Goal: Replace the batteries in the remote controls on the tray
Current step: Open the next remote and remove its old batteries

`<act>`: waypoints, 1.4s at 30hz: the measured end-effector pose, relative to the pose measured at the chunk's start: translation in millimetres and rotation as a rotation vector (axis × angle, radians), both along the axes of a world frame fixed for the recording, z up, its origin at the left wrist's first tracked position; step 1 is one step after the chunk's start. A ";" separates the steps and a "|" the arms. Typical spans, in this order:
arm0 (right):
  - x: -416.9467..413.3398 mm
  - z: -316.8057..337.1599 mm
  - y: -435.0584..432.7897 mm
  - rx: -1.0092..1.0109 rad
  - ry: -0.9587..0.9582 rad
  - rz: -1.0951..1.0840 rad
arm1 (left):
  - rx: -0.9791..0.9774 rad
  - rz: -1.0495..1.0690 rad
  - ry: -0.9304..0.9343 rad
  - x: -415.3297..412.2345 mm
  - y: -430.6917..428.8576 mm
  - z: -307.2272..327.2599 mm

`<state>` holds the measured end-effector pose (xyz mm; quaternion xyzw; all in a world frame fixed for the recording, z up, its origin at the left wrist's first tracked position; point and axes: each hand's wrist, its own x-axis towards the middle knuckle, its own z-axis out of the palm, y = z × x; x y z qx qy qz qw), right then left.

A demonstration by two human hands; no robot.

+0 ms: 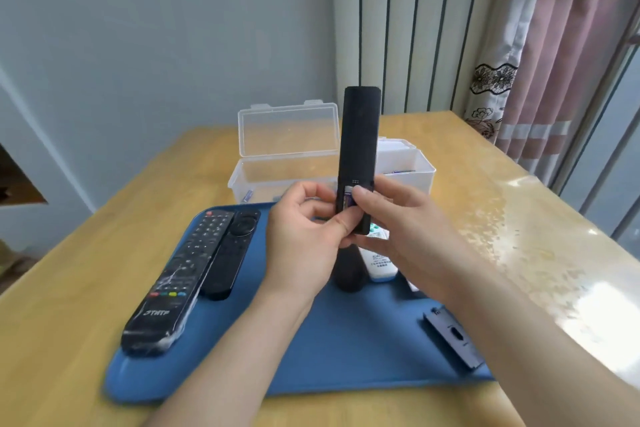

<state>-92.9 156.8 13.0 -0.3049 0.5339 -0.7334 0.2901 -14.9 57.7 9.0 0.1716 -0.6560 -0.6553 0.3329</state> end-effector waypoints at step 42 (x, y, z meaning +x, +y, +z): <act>10.3 0.0 -8.0 -0.138 -0.448 0.045 | -0.654 0.151 -0.113 -3.3 0.2 -19.6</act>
